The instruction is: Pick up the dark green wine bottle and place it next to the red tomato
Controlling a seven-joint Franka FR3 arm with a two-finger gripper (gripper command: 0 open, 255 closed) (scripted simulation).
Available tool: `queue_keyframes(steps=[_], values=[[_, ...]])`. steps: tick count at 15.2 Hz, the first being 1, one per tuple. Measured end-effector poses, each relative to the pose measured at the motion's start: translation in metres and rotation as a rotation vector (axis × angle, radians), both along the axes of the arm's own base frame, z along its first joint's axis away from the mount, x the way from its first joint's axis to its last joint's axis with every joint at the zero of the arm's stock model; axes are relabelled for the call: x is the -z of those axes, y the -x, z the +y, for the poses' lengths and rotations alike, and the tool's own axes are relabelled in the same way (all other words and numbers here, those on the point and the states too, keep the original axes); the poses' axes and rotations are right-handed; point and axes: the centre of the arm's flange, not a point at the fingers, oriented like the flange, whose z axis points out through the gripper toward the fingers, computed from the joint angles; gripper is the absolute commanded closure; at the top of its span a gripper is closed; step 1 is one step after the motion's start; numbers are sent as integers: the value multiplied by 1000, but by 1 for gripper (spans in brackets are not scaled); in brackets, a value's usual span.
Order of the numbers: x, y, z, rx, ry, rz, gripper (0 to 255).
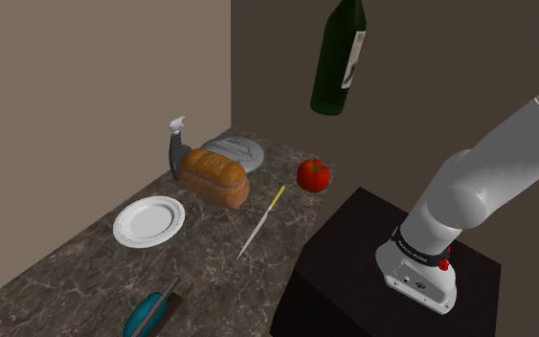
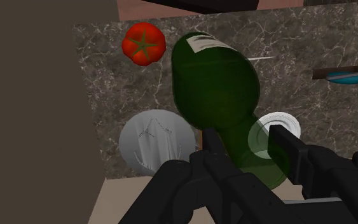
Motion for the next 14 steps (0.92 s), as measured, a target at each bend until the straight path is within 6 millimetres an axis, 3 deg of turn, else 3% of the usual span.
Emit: queue_keyframes(steps=[14], values=[[69,1,-3,-1,0,1,255]])
